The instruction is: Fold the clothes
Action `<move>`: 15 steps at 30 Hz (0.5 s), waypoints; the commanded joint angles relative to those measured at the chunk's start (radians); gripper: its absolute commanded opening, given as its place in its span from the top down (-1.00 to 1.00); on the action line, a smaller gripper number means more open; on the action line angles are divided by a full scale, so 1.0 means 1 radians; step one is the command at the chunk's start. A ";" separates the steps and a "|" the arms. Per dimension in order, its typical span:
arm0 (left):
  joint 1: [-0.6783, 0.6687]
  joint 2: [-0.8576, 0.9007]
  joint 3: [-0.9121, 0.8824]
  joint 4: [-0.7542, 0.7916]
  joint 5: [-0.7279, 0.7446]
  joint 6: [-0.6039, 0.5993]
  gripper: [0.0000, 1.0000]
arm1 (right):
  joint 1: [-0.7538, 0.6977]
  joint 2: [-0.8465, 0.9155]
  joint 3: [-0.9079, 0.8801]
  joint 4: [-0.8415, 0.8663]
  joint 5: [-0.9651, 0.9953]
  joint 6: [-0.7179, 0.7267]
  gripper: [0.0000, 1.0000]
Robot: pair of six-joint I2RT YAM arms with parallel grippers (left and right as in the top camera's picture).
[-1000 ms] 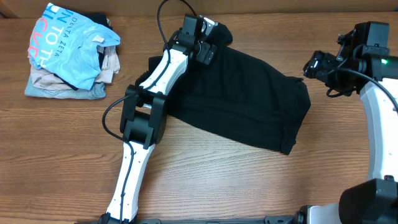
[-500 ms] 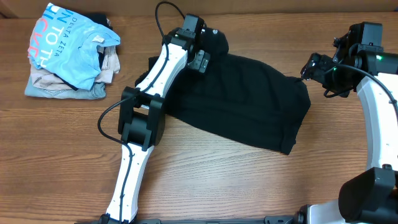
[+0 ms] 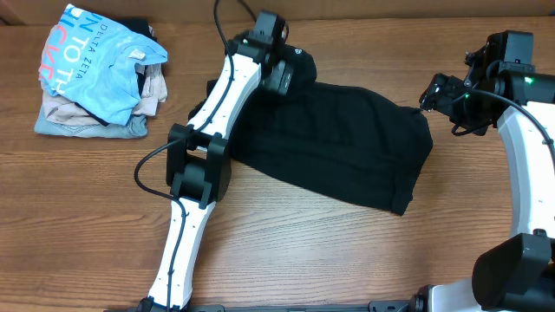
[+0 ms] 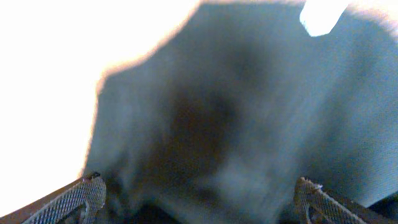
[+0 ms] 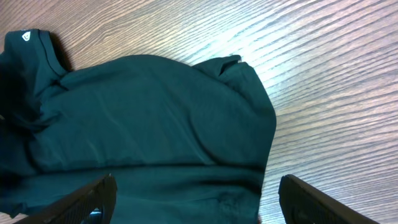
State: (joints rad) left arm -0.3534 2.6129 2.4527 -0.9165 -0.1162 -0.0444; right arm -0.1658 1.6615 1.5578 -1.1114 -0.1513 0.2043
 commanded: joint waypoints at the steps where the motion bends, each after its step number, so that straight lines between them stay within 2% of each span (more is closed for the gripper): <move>1: -0.004 0.005 0.090 0.101 0.163 0.021 -1.00 | 0.002 0.002 0.013 0.007 -0.008 -0.010 -0.74; 8: -0.060 0.052 0.082 0.262 0.203 -0.020 -1.00 | 0.002 0.002 0.013 0.006 -0.007 0.001 -0.74; 15: -0.156 0.109 0.082 0.287 0.091 -0.023 -1.00 | 0.002 0.002 0.013 0.003 -0.007 0.001 -0.74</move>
State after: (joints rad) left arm -0.4591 2.6713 2.5286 -0.6281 0.0322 -0.0536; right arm -0.1654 1.6615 1.5578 -1.1114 -0.1532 0.2058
